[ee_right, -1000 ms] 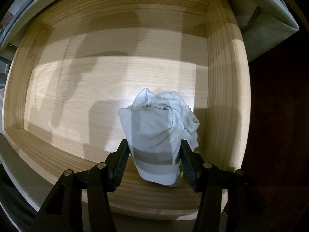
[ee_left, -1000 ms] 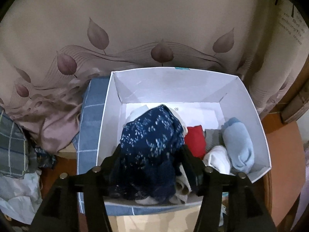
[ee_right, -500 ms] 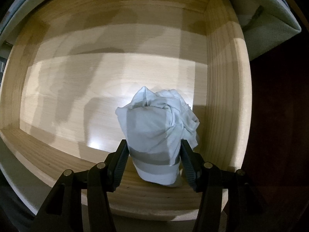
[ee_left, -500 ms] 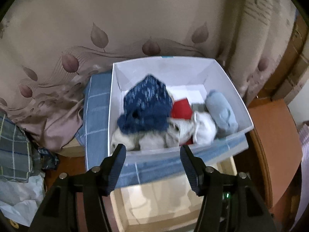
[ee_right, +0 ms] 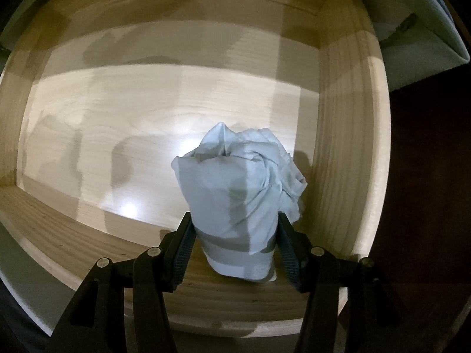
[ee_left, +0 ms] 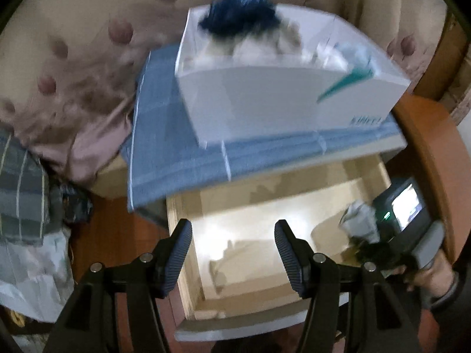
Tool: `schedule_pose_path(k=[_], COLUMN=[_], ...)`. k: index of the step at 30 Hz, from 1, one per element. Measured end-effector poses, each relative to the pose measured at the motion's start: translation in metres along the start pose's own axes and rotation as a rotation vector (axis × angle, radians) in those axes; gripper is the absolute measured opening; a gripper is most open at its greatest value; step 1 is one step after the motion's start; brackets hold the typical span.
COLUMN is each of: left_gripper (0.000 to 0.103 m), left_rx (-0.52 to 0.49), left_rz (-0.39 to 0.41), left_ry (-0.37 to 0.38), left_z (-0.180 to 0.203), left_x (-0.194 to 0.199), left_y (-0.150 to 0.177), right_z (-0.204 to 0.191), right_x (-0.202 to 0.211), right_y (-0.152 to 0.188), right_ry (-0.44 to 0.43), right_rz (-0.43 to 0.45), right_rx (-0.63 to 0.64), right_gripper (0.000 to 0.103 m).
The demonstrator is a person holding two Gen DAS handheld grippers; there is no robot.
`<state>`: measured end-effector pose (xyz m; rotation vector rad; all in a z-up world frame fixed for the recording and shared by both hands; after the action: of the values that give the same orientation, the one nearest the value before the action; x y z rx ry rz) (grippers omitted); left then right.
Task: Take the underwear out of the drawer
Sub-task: 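Open the left tool and withdraw it back over the drawer, then carry the white underwear into the white box and open the right tool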
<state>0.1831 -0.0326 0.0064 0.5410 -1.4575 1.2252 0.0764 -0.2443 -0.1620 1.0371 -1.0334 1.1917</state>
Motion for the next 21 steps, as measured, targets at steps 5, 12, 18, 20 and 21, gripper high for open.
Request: schedule_pose_path(k=[5, 12, 18, 20, 21], left_gripper=[0.060, 0.060, 0.060, 0.060, 0.060], left_rx=[0.067, 0.121, 0.132, 0.127, 0.127], left_rz=[-0.013, -0.022, -0.022, 0.014, 0.029], left_ry=[-0.019, -0.040, -0.058, -0.080, -0.090], left_z=[-0.008, -0.007, -0.006, -0.006, -0.007], left_x=[-0.028, -0.058, -0.068, -0.063, -0.061], left_y=[0.035, 0.062, 0.073, 0.070, 0.069], right_z=[-0.007, -0.010, 0.007, 0.010, 0.010], right_x=[0.004, 0.007, 0.008, 0.010, 0.013], right_y=[-0.002, -0.002, 0.002, 0.002, 0.002], right_ry=[0.016, 0.019, -0.004, -0.001, -0.001], right_rz=[-0.007, -0.001, 0.017, 0.032, 0.044], right_rx=[0.011, 0.017, 0.009, 0.012, 0.013], right_gripper=[0.049, 0.042, 0.038, 0.036, 0.035])
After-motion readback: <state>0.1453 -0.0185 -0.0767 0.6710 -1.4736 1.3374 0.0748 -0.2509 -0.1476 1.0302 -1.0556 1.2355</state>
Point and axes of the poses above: each gripper's, at about its wrist camera, not at the fingertips, and x roughly against the way its jaws point, z to its right, y to its underside, the point moved 9 cm from there along -x, roughly the way its jaws point, and after that the axes turned 10 degrees about y, right-handed, at the moved point
